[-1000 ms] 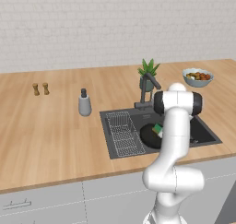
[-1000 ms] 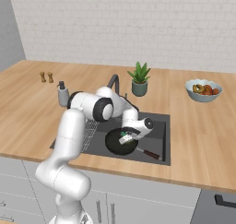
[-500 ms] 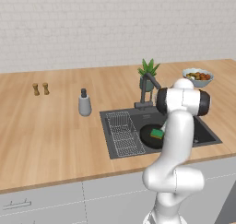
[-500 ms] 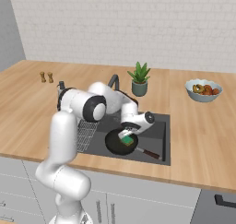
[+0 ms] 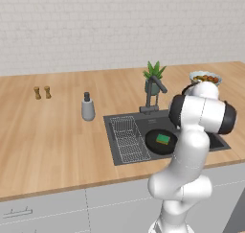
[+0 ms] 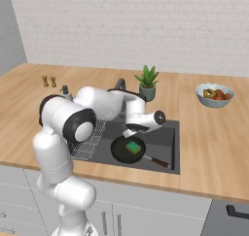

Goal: Pick the pan and sponge and place them into the sink. Then turn on the water.

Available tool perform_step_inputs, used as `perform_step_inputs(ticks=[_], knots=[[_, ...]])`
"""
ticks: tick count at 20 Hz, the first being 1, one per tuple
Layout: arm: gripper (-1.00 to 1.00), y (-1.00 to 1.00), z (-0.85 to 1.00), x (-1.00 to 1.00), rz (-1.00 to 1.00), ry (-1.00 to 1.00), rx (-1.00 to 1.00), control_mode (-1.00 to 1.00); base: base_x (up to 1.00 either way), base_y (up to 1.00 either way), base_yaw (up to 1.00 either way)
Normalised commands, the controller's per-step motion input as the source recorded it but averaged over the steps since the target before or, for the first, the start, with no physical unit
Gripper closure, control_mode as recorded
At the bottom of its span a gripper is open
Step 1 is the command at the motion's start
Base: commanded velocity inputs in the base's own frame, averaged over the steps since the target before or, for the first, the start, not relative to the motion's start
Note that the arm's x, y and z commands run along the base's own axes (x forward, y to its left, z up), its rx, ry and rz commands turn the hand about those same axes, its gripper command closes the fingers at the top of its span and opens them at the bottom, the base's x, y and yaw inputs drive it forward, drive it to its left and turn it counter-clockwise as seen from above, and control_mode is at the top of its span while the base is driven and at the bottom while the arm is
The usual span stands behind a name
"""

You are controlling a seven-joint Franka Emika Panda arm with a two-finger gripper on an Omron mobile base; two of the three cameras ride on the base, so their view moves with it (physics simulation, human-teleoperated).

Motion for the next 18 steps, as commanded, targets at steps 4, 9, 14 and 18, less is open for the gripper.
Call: perform_step_inputs(ticks=[4,9,14,18], knots=[[-1.0,0.0,0.75,-0.41,0.0,-0.35,0.09,-1.0,0.0,0.0,0.0],[-1.0,0.0,0.51,-0.37,0.0,-0.32,0.15,-1.0,0.0,0.0,0.0],[-1.0,0.0,0.39,-0.07,0.0,-0.21,0.21,-1.0,0.0,0.0,0.0],[-1.0,-0.15,0.41,0.01,0.0,-0.04,0.27,-1.0,0.0,0.0,0.0]])
